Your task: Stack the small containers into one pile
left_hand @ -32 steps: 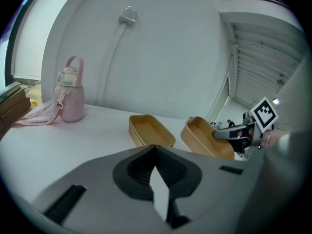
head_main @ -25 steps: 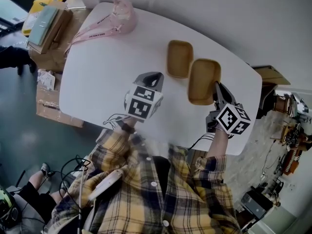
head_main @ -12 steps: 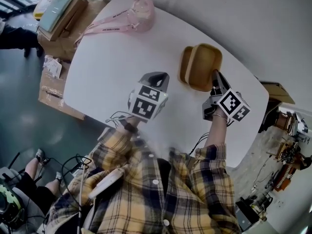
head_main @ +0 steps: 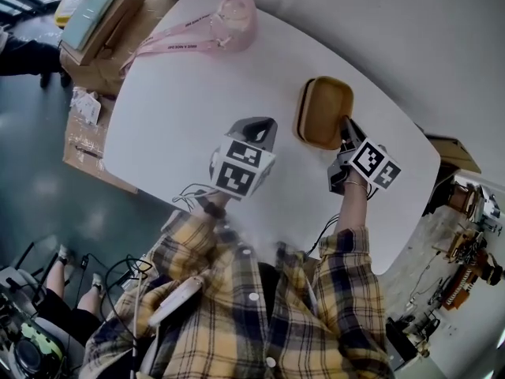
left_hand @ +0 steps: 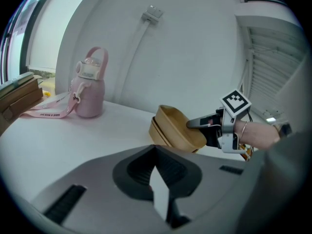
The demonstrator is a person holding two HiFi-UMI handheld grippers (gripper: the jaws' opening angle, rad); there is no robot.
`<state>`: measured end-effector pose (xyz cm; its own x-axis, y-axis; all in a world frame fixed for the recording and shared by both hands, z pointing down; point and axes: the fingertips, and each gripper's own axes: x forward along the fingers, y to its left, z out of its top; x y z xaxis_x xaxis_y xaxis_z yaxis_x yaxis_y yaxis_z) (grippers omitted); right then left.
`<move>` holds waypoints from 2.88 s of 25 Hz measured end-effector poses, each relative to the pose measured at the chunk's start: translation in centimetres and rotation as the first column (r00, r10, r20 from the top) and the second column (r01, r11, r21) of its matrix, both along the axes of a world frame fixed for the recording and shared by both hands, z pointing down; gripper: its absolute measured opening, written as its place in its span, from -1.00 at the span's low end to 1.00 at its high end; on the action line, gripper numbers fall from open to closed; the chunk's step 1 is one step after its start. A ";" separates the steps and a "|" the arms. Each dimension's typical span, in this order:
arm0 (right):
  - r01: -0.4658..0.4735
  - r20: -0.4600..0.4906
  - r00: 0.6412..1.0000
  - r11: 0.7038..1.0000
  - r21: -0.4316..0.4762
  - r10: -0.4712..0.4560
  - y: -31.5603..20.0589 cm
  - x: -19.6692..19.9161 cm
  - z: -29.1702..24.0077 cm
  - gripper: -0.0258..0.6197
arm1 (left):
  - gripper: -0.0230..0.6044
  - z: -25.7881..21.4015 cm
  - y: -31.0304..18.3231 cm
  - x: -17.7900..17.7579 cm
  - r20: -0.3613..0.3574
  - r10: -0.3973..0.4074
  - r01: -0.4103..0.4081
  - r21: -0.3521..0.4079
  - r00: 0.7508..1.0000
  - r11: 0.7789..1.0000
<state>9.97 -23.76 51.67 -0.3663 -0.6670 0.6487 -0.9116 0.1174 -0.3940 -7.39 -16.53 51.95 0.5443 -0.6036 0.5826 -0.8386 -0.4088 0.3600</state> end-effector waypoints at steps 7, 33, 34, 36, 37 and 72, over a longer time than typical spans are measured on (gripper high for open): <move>-0.004 -0.082 0.997 1.000 0.008 0.005 0.1 -0.2 1.3 -0.84 | -0.87 0.5 -0.2 0.4 0.005 0.012 -0.012 -0.005 1.000 1.000; 0.143 -0.567 0.818 0.989 0.042 -0.094 -0.1 -0.1 4.4 -0.73 | -0.87 0.8 -0.2 0.7 0.013 0.026 -0.026 -0.017 1.000 1.000; 0.143 -0.565 0.820 0.989 0.043 -0.094 -0.1 -0.1 4.4 -0.73 | -0.87 0.7 -0.2 0.8 0.013 0.026 -0.026 -0.014 1.000 1.000; 0.139 -0.556 0.826 0.989 0.052 -0.087 -0.1 0.0 4.1 -0.71 | -0.87 0.3 -0.2 0.8 0.013 0.027 -0.027 -0.005 1.000 1.000; 0.137 -0.551 0.831 0.989 0.061 -0.080 -0.1 0.0 3.8 -0.71 | -0.87 0.1 -0.2 0.9 0.013 0.028 -0.028 0.002 1.000 1.000; 0.267 -0.217 0.963 0.706 0.656 -0.162 14.1 -9.6 -22.3 -0.84 | -0.87 -19.8 6.7 3.4 0.019 0.163 -0.148 0.531 0.986 0.834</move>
<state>0.42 -9.63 29.41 -0.4999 -0.8589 0.1110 -0.8648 0.5020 -0.0100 -4.01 -9.87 32.13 0.6675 -0.7217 0.1833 -0.7412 -0.6674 0.0718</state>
